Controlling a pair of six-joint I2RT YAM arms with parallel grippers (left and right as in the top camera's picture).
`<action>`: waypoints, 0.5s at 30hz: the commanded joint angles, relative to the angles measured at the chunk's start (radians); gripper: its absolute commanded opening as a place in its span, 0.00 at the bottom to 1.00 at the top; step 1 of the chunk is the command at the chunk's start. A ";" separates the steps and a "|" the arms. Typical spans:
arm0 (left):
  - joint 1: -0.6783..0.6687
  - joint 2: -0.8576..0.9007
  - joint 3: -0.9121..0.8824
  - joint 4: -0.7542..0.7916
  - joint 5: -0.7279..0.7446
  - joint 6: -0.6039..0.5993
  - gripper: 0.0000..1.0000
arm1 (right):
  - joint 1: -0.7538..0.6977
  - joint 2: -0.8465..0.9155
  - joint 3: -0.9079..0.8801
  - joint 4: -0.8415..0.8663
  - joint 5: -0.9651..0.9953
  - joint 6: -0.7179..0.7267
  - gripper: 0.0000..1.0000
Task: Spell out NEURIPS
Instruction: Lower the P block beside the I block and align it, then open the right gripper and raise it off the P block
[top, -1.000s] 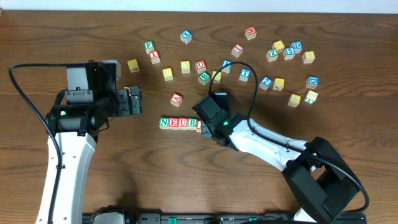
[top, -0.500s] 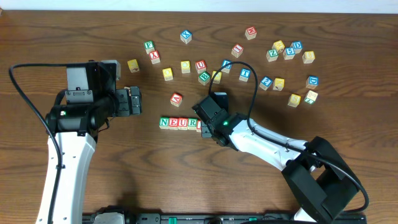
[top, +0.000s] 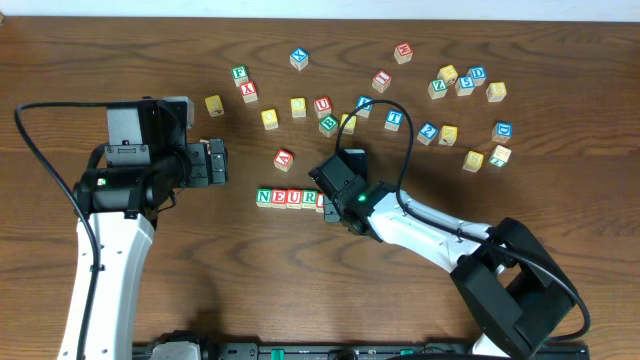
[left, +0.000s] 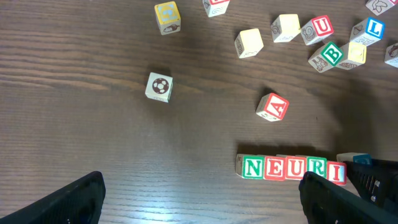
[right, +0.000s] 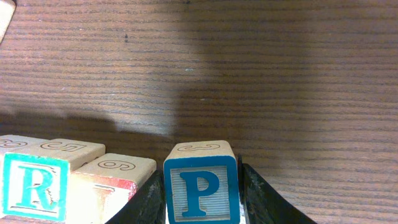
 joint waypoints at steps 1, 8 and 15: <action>0.005 -0.002 0.023 0.000 -0.006 0.010 0.98 | 0.013 0.008 -0.007 0.002 0.016 0.013 0.33; 0.005 -0.002 0.023 0.000 -0.006 0.010 0.98 | 0.014 -0.024 -0.006 -0.019 0.027 0.013 0.32; 0.005 -0.002 0.023 0.000 -0.006 0.010 0.98 | 0.014 -0.174 -0.006 -0.105 0.093 0.012 0.37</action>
